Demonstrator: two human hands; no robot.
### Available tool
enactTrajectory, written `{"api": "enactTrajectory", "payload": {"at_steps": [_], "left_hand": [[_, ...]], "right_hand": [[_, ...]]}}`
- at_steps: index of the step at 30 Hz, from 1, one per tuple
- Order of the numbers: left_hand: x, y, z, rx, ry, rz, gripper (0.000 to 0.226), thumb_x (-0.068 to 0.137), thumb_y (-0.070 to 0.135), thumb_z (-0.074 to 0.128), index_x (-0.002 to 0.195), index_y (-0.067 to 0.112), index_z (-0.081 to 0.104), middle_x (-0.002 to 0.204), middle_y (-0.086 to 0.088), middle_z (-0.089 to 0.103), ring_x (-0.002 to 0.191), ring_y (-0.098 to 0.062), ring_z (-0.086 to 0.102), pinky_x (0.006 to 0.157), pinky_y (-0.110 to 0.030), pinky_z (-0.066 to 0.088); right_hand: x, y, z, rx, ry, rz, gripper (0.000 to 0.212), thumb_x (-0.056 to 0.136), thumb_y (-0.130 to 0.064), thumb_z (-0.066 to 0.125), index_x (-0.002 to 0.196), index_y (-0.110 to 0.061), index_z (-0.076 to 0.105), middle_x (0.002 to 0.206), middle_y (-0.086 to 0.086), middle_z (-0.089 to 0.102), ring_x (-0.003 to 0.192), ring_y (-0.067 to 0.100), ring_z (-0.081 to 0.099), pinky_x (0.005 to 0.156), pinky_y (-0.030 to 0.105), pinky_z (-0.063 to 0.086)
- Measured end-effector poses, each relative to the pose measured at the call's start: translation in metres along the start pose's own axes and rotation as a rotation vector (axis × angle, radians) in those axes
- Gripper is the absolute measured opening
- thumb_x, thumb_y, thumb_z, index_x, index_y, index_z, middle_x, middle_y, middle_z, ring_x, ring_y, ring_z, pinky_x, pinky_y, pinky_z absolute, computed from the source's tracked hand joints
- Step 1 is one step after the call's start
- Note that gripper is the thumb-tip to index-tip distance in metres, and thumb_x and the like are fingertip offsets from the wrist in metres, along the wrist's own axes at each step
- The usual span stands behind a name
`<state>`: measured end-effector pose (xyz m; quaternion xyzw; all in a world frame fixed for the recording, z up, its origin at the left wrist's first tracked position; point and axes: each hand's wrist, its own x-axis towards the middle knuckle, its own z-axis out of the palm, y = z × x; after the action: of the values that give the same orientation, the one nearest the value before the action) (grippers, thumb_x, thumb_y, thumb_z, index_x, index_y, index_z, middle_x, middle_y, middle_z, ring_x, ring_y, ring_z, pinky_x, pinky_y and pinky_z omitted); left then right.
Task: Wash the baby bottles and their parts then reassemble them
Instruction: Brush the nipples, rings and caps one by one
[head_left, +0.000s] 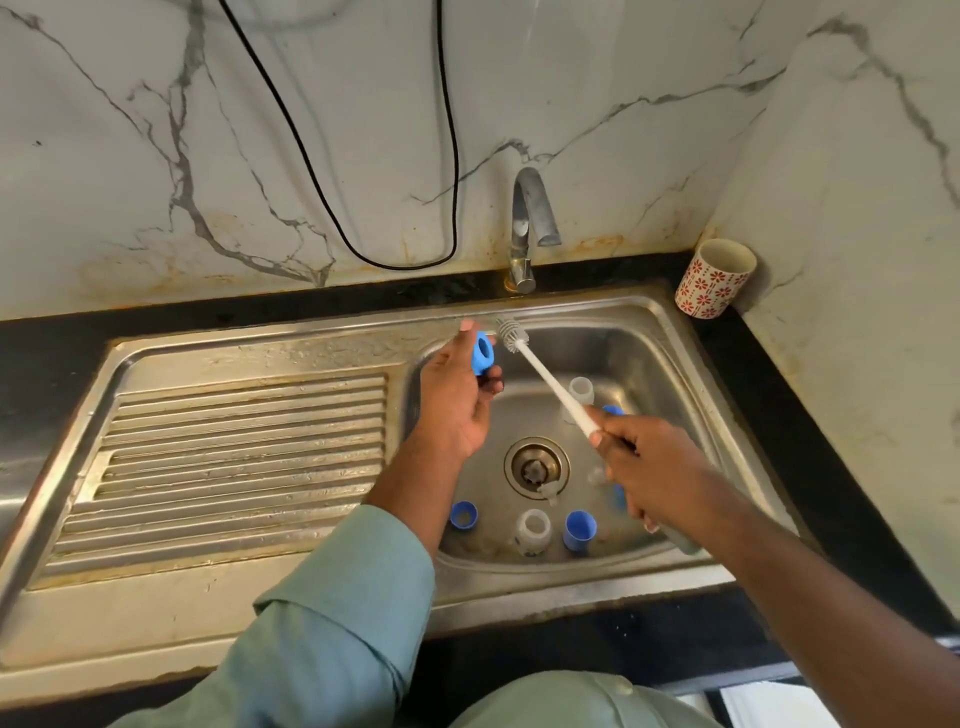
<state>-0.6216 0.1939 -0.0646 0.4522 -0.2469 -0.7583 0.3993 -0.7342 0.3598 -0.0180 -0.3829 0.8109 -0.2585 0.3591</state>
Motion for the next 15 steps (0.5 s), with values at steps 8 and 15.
{"api": "enactTrajectory", "payload": {"at_steps": [8, 15], "left_hand": [[0.070, -0.064, -0.008, 1.170, -0.112, 0.247, 0.056, 0.085, 0.007, 0.073, 0.137, 0.022, 0.056, 0.125, -0.001, 0.050, 0.107, -0.013, 0.055, 0.075, -0.004, 0.043], [0.153, -0.132, -0.004, 1.847, -0.284, 0.234, 0.069, 0.086, 0.023, 0.074, 0.147, 0.027, 0.042, 0.140, -0.007, 0.045, 0.129, -0.030, 0.045, 0.104, -0.039, 0.040]], "right_hand": [[0.033, 0.060, -0.029, 0.083, -0.007, 0.096, 0.021, 0.100, -0.031, 0.051, 0.117, -0.027, 0.062, 0.080, 0.012, 0.064, 0.052, 0.016, 0.052, 0.046, 0.025, 0.047], [0.061, 0.094, -0.049, 0.187, 0.005, 0.082, 0.024, 0.098, -0.024, 0.055, 0.092, -0.047, 0.061, 0.073, 0.023, 0.059, 0.047, 0.020, 0.051, 0.046, 0.031, 0.046]]}}
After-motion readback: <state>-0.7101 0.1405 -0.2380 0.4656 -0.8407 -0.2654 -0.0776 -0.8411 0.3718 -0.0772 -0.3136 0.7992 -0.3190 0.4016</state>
